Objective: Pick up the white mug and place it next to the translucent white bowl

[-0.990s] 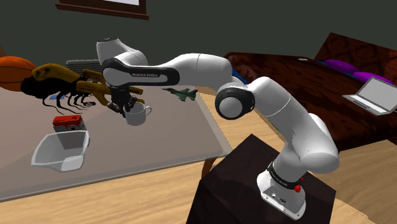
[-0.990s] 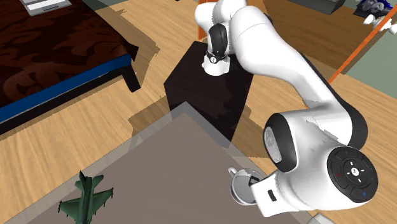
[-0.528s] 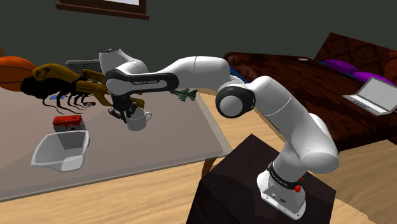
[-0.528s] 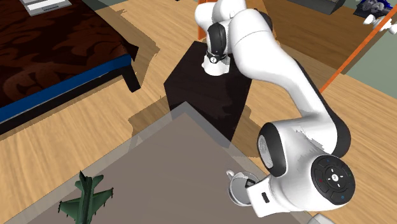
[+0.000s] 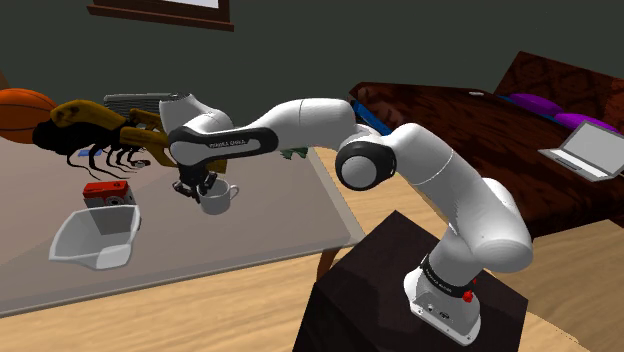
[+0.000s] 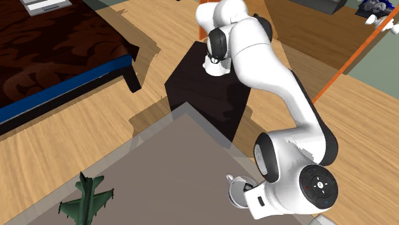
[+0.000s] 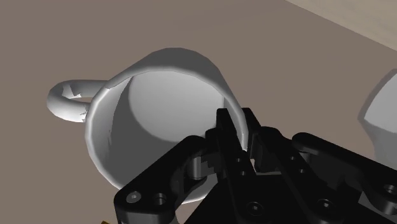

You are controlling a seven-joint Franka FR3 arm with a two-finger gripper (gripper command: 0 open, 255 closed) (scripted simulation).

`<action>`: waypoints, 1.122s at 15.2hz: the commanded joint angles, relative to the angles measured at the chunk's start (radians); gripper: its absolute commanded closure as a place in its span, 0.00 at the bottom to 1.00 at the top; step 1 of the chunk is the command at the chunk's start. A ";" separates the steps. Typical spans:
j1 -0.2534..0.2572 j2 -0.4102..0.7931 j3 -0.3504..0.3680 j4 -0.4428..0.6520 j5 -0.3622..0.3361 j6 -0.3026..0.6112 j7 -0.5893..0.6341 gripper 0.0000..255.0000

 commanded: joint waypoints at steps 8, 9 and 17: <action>0.002 0.069 -0.005 0.004 -0.005 0.066 0.002 1.00; 0.003 0.080 -0.006 0.011 -0.005 0.070 0.002 1.00; 0.013 0.187 -0.012 0.091 -0.007 0.098 -0.002 1.00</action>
